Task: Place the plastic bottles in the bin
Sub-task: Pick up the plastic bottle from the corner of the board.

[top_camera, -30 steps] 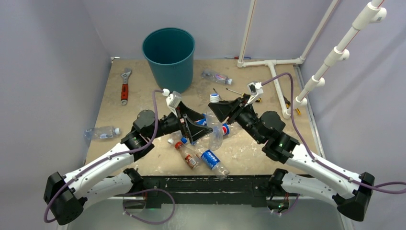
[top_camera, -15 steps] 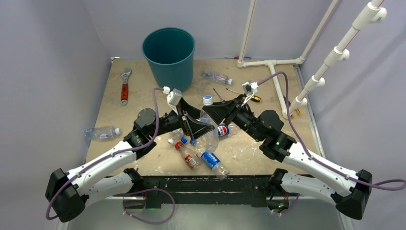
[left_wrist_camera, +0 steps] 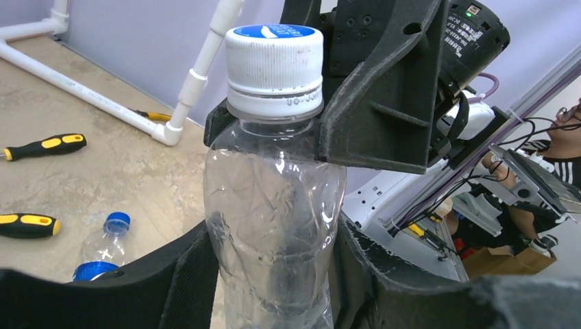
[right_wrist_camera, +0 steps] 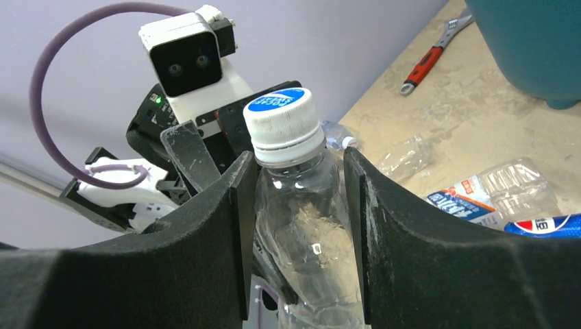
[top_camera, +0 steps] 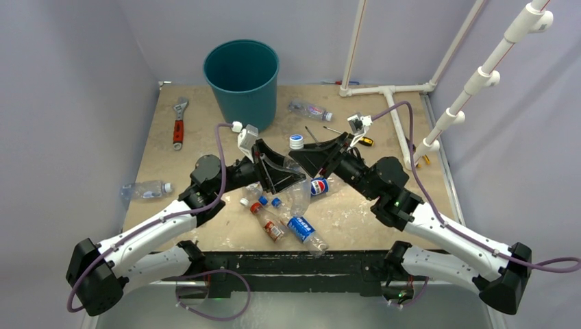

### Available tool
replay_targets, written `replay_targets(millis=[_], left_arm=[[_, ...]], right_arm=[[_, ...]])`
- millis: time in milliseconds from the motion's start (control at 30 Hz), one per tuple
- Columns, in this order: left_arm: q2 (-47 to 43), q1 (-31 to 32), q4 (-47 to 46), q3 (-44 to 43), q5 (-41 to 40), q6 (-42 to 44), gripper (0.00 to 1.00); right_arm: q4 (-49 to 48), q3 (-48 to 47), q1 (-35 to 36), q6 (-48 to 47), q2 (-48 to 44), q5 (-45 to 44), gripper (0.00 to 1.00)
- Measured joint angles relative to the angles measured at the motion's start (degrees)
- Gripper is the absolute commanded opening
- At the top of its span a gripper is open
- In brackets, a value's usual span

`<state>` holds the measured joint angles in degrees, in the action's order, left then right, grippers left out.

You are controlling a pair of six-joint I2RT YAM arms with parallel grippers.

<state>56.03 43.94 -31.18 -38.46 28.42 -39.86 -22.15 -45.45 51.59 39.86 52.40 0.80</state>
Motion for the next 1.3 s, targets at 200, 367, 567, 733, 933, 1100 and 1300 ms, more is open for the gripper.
replay_targets(millis=[200,367,567,733,933,1100,1300], left_arm=[[-0.3,-0.1,0.0,0.0,-0.2,0.0,0.35],[-1.5,0.0,0.0,0.0,-0.6,0.0,0.36],[-4.7,0.0,2.3,-0.2,-2.8,1.3,0.36],[-6.4,0.0,5.0,-2.3,-6.5,3.1,0.36],[-6.4,0.0,5.6,-6.0,-8.4,3.7,0.36],[-5.6,0.0,4.6,-8.3,-8.2,3.3,0.36],[-5.1,0.0,4.4,-8.9,-7.7,2.8,0.36]], right_arm=[[-0.5,0.0,-0.2,0.5,0.1,0.8,0.84],[1.9,-0.3,-0.2,-0.4,-0.9,0.5,0.96],[7.7,-0.8,-0.2,-5.4,-8.8,-0.5,0.96],[7.6,1.0,-0.2,-8.9,-15.8,2.4,0.94],[5.7,4.2,-0.2,-11.1,-13.4,10.6,0.96],[3.9,5.0,-0.2,-11.6,-8.2,15.5,0.99],[-0.2,5.2,-0.2,-11.6,-6.4,19.5,0.97]])
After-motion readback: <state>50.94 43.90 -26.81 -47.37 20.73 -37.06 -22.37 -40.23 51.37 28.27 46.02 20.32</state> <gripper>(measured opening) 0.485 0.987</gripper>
